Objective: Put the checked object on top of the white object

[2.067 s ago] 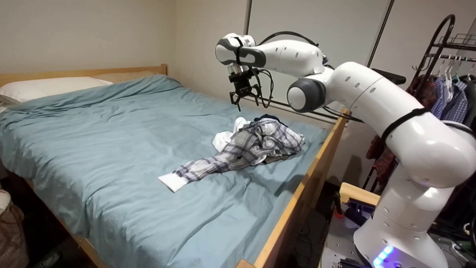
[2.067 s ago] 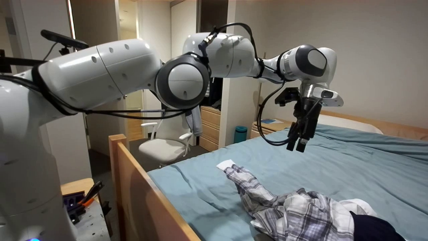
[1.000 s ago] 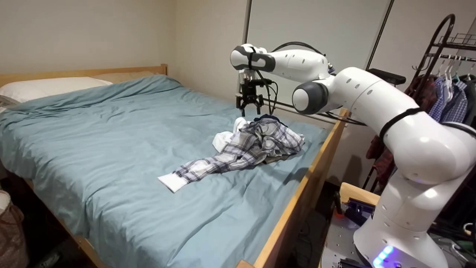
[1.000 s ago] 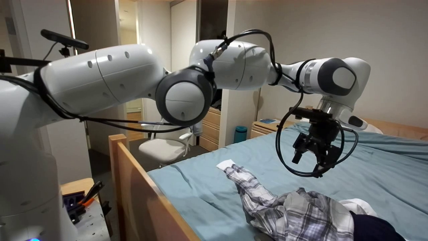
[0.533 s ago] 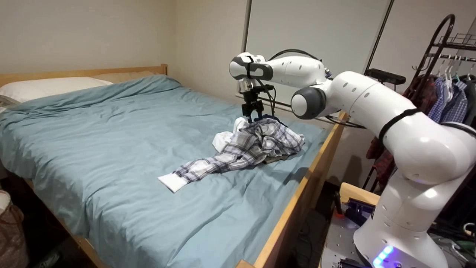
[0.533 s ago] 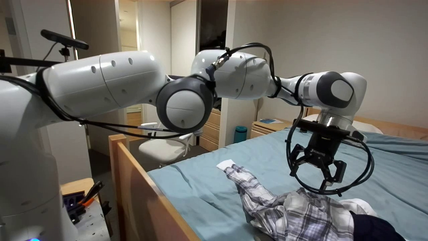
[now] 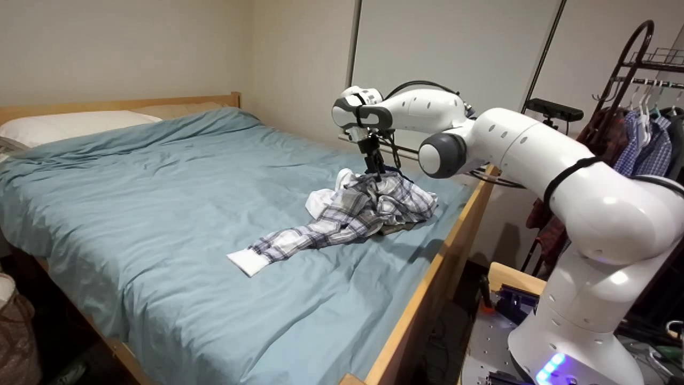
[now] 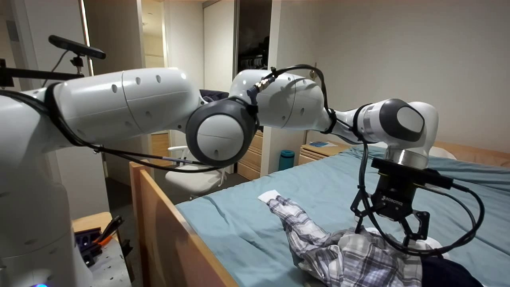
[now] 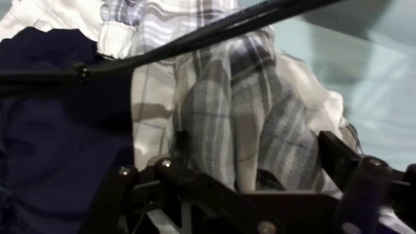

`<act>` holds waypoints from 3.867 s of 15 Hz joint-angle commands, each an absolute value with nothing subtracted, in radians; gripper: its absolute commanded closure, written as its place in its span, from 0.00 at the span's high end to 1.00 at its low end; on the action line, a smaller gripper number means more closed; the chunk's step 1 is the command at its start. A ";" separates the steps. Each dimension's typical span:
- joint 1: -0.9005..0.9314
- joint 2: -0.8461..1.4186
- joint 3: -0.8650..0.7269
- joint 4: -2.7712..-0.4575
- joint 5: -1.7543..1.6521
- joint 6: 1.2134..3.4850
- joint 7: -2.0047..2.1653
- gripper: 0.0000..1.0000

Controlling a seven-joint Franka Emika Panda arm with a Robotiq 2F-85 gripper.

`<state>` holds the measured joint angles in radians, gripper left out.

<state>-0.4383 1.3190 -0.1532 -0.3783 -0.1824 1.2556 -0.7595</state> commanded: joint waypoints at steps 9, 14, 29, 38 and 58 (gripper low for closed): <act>-0.488 1.478 -0.202 -0.332 -0.223 1.246 -0.889 0.53; -0.503 1.442 -0.181 -0.356 -0.188 1.222 -0.847 0.20; -0.642 1.013 -0.025 -0.364 0.086 0.995 -0.438 0.07; -0.738 0.930 0.040 -0.375 0.259 1.052 -0.037 0.08; -0.795 1.091 0.066 -0.313 0.396 1.335 0.536 0.07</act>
<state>-0.7668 1.0237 0.0459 -0.3792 0.3581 1.2418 0.4425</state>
